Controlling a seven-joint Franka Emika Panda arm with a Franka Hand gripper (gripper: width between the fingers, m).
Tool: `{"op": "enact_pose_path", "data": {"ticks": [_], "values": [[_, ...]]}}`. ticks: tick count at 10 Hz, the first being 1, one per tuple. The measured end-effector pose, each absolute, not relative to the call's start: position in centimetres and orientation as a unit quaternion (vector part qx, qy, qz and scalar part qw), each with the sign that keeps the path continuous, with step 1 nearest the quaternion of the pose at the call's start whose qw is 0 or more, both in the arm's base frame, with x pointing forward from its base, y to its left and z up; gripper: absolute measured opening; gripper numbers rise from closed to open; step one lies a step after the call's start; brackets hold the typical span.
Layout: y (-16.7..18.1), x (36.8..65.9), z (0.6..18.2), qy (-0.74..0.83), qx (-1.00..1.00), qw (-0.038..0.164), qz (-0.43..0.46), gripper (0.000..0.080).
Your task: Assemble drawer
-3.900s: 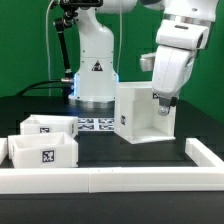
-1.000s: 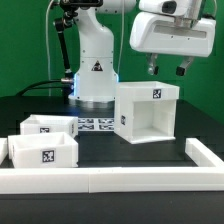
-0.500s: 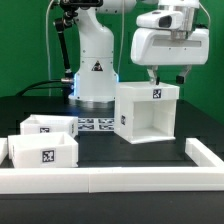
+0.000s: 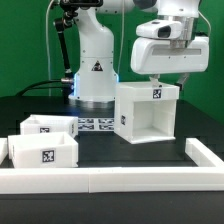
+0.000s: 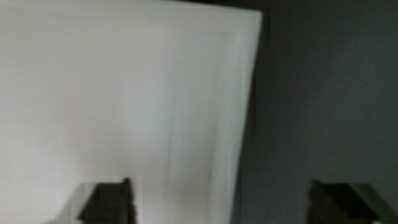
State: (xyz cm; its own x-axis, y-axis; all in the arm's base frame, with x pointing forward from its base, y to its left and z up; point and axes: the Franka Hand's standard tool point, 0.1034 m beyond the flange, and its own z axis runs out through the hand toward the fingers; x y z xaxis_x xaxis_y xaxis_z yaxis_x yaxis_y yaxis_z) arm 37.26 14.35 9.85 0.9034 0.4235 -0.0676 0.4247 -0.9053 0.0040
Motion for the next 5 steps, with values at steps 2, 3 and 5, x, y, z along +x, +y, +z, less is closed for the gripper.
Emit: {"op": "enact_pose_path", "data": {"ticks": [2,3,5], "values": [[14.35,37.25,9.83,0.217,0.975,0.009,-0.033,0.021],[14.35,37.25,9.83,0.217,0.975,0.009,-0.033,0.0081],[14.35,37.26,9.82,0.218,0.975,0.009,-0.032,0.0037]]}}
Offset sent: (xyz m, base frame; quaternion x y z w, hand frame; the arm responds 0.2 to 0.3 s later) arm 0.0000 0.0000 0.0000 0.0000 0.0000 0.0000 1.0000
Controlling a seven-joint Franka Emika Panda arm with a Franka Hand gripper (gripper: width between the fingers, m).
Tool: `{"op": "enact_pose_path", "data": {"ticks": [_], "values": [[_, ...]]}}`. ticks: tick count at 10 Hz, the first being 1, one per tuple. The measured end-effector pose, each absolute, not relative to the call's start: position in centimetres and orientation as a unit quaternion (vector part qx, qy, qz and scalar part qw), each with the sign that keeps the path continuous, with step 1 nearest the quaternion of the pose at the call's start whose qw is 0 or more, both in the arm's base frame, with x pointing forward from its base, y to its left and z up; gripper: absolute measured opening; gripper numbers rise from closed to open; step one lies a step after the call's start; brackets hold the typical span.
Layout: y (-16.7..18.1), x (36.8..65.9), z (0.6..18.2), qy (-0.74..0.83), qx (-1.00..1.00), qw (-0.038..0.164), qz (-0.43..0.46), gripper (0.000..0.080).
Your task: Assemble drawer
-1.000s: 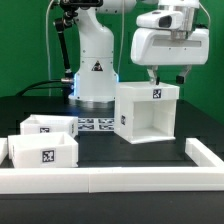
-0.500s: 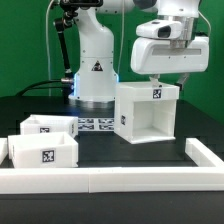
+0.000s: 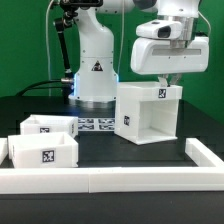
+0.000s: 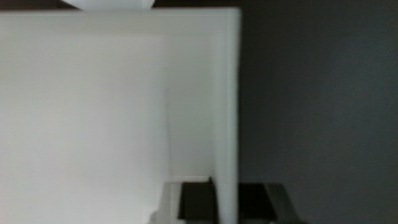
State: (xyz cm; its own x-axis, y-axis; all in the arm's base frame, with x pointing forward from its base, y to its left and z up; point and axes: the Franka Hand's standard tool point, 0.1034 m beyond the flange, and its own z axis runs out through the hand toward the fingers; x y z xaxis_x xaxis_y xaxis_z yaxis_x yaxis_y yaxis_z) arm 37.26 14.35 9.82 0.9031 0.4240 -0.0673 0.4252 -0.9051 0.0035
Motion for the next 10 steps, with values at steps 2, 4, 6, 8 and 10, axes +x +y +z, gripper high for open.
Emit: {"op": "enact_pose_path", "data": {"ticks": [2,4,6,8,10], "values": [[14.4,37.3,9.8,0.218,0.975,0.009,-0.033,0.0037],[14.4,37.3,9.8,0.218,0.975,0.009,-0.033,0.0037],[14.2,37.3,9.8,0.217,0.976,0.009,-0.033,0.0037],[12.9,39.0,9.8,0.191,0.981,0.014,-0.028,0.0038],[11.3,41.8,9.8,0.16,0.987,0.011,-0.02,0.0038]]}}
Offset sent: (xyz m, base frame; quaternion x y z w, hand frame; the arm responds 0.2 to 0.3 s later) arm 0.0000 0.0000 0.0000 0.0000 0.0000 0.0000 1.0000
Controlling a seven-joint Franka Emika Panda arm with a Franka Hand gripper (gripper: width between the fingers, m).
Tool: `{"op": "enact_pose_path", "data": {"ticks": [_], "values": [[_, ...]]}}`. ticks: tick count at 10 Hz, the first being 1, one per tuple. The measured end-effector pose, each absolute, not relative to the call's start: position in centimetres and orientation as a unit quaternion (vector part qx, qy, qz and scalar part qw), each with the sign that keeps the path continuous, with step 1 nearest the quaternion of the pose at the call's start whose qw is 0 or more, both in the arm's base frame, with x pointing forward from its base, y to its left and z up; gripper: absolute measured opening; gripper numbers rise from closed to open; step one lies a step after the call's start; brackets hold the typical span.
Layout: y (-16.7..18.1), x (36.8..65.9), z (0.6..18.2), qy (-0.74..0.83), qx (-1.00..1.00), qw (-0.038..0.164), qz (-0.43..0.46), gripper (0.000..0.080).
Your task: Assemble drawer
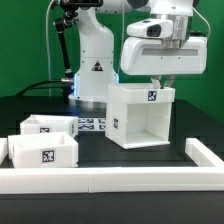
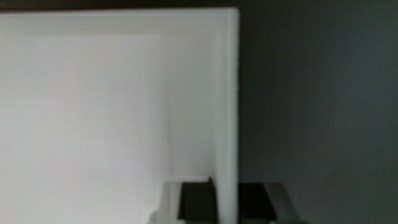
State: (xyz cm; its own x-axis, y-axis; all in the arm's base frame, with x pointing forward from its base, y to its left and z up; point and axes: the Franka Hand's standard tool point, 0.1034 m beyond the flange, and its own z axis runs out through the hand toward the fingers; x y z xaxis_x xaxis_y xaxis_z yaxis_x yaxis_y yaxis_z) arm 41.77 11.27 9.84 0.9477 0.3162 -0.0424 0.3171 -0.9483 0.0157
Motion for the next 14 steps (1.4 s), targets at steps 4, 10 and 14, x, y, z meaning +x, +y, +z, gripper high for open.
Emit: {"op": "enact_pose_path", "data": {"ticks": [4,10,14], "values": [[10.1,48.4,9.9,0.127,0.992,0.004,-0.001,0.0038],[9.6,53.8,10.0,0.145,0.989,-0.001,0.031,0.0038],[10.0,53.9,9.9,0.12,0.992,-0.002,0.032,0.0038]]}}
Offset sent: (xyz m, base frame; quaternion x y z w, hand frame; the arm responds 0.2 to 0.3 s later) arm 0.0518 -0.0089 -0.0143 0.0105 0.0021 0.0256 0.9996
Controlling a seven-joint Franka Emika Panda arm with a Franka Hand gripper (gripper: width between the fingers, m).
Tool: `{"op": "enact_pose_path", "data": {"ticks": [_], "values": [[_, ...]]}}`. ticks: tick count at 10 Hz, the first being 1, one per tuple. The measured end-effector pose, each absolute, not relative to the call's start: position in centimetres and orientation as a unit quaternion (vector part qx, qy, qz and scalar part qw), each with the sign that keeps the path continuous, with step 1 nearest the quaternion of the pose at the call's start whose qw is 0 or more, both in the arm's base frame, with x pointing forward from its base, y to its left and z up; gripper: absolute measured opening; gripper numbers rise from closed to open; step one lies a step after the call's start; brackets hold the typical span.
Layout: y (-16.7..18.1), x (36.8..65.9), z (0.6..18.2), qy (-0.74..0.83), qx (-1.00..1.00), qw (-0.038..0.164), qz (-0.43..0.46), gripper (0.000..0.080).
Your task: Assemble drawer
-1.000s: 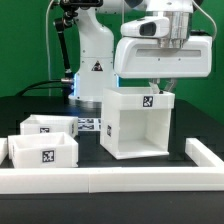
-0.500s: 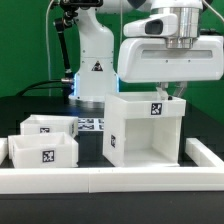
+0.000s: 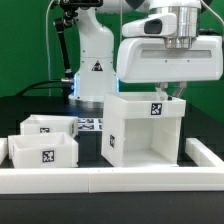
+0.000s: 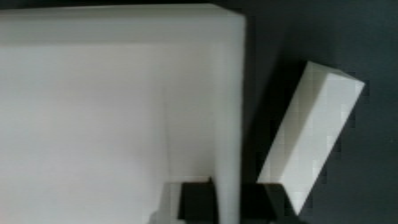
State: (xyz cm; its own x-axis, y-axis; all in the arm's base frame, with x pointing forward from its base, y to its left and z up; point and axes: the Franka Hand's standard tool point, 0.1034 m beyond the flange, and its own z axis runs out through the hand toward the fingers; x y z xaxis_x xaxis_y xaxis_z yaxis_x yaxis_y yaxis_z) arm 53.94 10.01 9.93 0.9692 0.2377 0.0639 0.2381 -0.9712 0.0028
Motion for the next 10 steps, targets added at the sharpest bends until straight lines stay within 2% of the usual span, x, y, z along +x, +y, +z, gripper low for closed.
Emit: {"op": "enact_pose_path", "data": {"ticks": [4,6,10], "values": [[8.9,57.5,10.0,-0.091,-0.995,0.011,-0.044,0.0038],[9.0,57.4,10.0,-0.073,-0.996,0.013,-0.043,0.0038],[9.5,57.7,10.0,0.073,-0.996,0.025,-0.043,0.0038]]}}
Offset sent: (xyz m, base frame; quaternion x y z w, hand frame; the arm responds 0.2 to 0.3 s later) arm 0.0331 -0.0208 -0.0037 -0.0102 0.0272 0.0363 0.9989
